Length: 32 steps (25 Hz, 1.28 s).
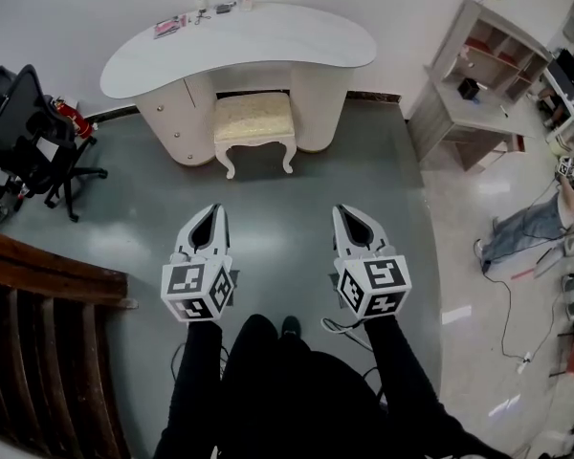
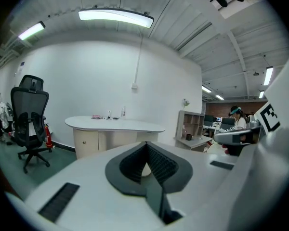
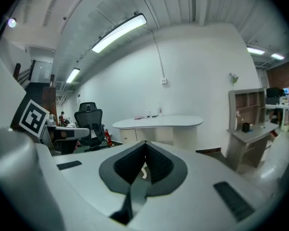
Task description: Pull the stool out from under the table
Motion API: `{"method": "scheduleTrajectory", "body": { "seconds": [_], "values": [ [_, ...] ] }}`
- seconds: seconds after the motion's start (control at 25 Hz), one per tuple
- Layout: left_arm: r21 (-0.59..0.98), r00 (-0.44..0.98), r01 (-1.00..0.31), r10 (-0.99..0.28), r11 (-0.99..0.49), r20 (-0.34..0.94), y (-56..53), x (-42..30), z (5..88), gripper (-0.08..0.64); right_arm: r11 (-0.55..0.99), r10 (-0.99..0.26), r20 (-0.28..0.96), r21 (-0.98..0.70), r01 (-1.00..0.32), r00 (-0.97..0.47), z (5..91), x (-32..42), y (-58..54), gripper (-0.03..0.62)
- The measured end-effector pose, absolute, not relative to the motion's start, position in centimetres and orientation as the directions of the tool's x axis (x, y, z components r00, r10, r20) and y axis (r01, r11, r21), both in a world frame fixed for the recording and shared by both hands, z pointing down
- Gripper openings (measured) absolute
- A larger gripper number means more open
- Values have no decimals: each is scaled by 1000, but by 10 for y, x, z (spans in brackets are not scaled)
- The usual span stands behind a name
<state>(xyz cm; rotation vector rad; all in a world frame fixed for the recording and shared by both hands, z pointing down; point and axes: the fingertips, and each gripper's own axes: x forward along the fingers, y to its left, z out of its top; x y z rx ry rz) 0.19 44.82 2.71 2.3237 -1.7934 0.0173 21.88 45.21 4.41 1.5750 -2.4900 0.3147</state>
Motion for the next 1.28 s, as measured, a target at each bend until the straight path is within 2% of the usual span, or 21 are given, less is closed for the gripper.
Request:
{"method": "scheduleTrajectory", "body": {
  "seconds": [0.52,0.96,1.28],
  "values": [
    [154,272,-956,-949,-248,158,376,-3,29,8,395,-866,303,-73,-916,-397,55,217,380,3],
    [172,284,-954,-925,-246,251,251,-59,92,9,397,-841,376,-58,-916,-389,103,155,261,3],
    [199,304,-948,-890,-248,340,157,-104,146,41,384,-796,495,-34,-923,-349,155,108,166,3]
  ]
}}
